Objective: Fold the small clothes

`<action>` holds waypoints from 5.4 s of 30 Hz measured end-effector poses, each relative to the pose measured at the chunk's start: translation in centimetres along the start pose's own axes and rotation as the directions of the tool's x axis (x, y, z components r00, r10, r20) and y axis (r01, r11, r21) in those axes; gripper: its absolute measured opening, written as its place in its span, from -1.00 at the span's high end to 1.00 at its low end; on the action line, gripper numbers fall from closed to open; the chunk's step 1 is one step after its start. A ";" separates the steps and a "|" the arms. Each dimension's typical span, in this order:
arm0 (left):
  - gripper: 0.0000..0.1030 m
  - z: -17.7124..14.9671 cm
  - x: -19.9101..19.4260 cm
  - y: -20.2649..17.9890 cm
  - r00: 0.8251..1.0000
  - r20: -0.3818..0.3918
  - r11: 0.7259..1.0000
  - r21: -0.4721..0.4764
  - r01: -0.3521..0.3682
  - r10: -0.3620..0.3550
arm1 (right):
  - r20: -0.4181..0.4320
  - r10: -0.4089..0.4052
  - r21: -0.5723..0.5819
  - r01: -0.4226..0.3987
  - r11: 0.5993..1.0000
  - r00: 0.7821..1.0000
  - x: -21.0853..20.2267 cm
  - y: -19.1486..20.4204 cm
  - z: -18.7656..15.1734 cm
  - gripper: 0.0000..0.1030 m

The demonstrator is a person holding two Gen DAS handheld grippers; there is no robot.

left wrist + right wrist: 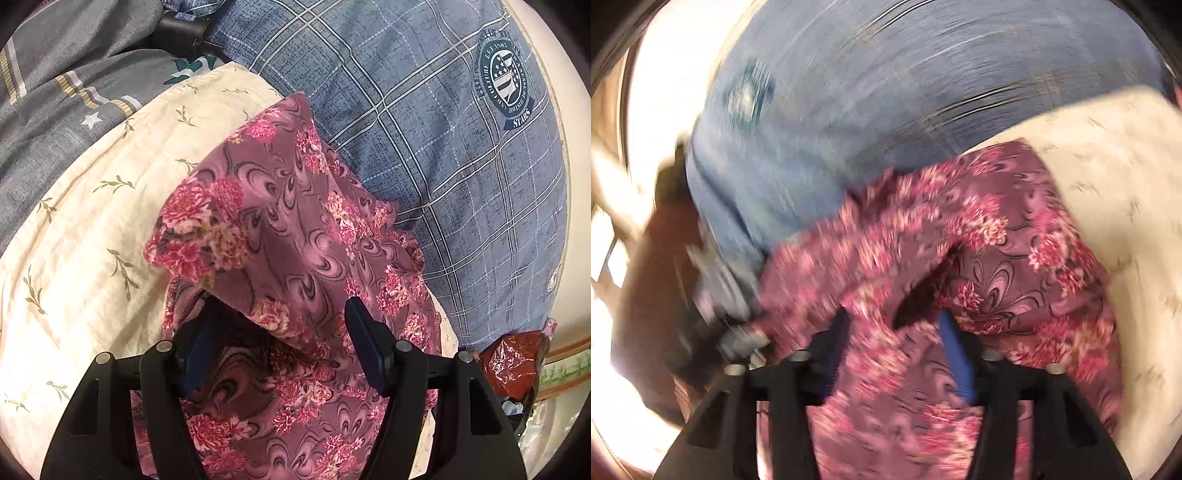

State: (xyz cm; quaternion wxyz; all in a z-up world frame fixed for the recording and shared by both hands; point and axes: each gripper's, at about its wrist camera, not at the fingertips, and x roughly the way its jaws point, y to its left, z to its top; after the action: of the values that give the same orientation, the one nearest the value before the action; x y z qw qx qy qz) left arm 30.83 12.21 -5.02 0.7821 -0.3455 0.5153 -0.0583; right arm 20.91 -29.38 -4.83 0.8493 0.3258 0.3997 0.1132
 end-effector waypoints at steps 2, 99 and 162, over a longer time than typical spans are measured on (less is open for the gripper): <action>-0.30 0.0 0.0 0.1 1.000 -0.002 1.000 -0.004 0.004 -0.004 | 0.037 0.015 0.089 -0.018 0.996 0.999 0.1 -0.9 0.3 -0.29; -0.26 -14.7 -14.1 11.6 0.931 -0.164 0.934 0.205 -0.292 0.327 | -0.074 -0.333 -0.177 0.317 0.932 0.940 -16.4 -8.8 -15.9 0.12; 0.89 -13.1 -14.9 5.1 0.962 -0.186 0.963 0.145 0.227 -0.199 | -0.022 0.213 -0.160 -0.213 0.964 0.977 -18.6 -4.5 -13.0 0.86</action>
State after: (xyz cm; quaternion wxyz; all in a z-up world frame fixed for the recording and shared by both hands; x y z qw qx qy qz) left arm 11.50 16.42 0.28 0.7505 -0.3270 0.5330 -0.2139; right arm -1.39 -35.25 -2.58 0.8549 0.2969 0.3538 0.2365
